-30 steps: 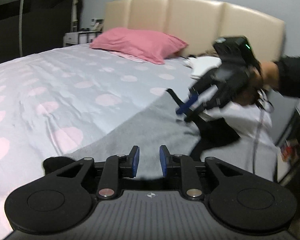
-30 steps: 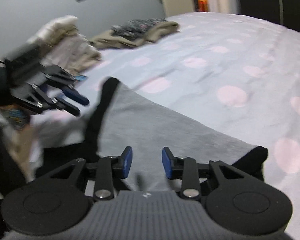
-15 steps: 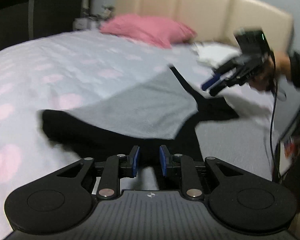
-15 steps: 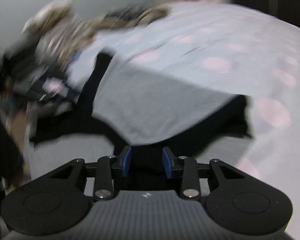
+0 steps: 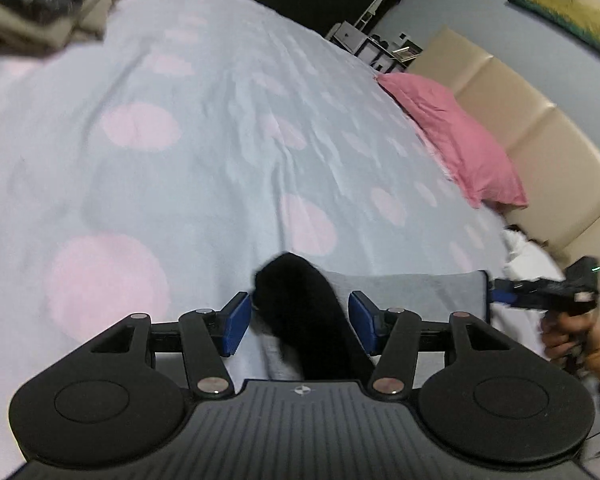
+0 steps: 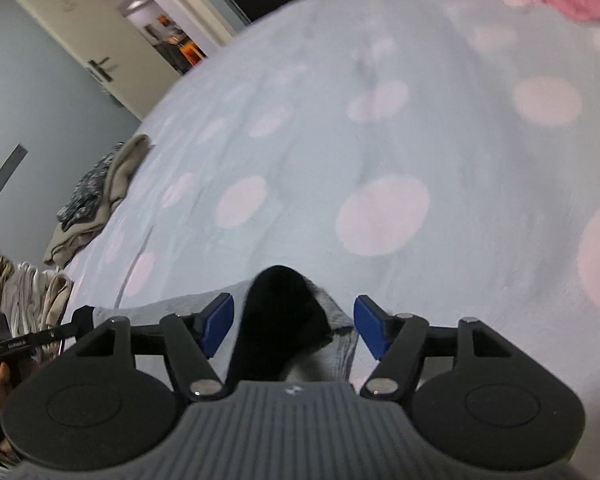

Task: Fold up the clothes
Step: 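Grasp the black sleeve cuff with both grippers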

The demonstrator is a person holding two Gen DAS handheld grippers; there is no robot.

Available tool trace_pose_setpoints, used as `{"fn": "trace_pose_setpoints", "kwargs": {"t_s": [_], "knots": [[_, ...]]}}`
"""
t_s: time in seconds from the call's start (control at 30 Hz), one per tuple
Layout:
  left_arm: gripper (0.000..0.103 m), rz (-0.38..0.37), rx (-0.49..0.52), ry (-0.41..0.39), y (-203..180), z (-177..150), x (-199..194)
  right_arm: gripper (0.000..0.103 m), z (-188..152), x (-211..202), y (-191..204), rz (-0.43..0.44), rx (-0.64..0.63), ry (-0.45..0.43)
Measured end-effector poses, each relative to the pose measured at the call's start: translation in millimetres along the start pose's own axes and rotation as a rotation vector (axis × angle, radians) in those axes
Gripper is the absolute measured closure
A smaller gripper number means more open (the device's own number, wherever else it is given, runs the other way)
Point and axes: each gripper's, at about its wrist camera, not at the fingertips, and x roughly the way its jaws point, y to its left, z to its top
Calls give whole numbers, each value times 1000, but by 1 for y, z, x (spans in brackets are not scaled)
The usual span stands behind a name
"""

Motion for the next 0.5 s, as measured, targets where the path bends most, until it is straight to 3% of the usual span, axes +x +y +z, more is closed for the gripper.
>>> {"fn": "trace_pose_setpoints", "kwargs": {"t_s": [0.2,0.33,0.37,0.4,0.43,0.47,0.5], "knots": [[52,41,4,39,2,-5,16,33,-2,11,7,-55,-61,42],[53,5,-49,44,4,-4,22,31,-4,20,18,-51,-121,79],[56,-5,-68,49,5,-3,24,41,-5,22,21,-43,-135,92],[58,-3,-94,52,8,-2,26,62,-5,24,20,-34,-120,98],[73,-2,-124,55,11,0,28,70,-4,25,19,-24,-99,102],[80,-4,-162,57,16,1,29,79,-3,27,17,-14,-77,106],[81,-12,-197,57,21,2,29,80,-2,27,15,8,-50,107]]}}
